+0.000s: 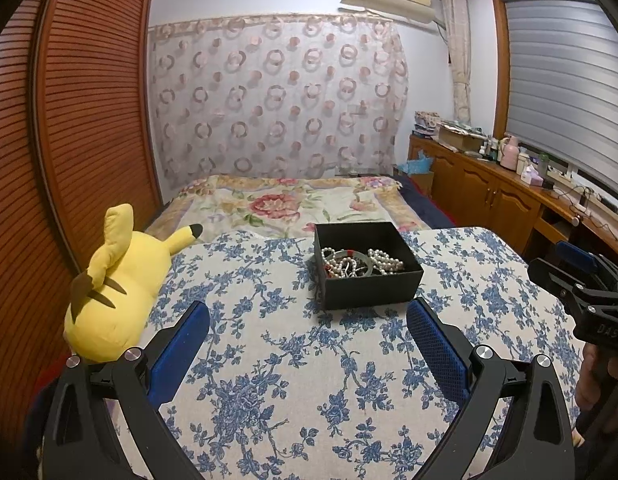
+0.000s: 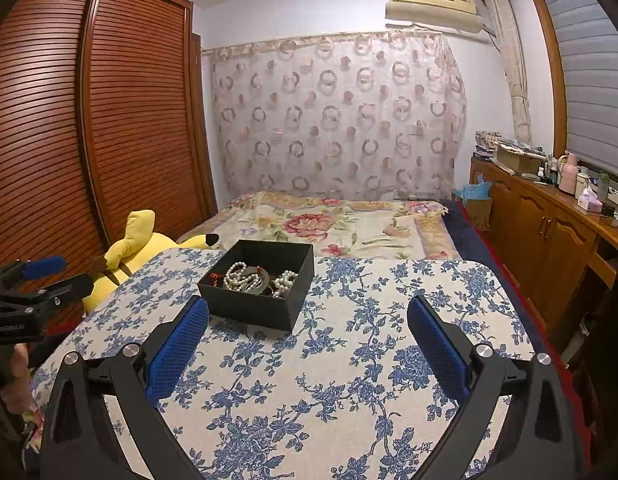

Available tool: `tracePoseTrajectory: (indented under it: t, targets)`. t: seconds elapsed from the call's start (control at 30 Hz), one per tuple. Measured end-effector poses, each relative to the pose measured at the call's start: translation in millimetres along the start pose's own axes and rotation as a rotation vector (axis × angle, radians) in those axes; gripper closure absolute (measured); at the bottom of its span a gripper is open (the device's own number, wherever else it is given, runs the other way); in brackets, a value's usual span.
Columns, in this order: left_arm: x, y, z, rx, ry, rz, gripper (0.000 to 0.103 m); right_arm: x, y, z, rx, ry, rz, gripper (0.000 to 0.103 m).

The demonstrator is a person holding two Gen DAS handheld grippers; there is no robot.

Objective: Organize jewelry

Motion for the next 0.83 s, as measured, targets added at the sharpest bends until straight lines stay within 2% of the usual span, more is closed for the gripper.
tracePoseTrajectory:
  t: [0.83]
  targets:
    - [-3.7,-4.3,-1.7,0.001,-0.008,0.014,0.008,0.4,0.1,0.0,0.001,0.001,0.001,0.003]
Point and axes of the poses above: each gripper's, at about its wrist camera, not at the fingertips, and y roughly the way its jaws point, z to its right, x to its underside, the point moved 3 cm from there along y, roughly the way its jaws point, and after that the axes turned 4 degrees about -x, right-handed, at the moved point
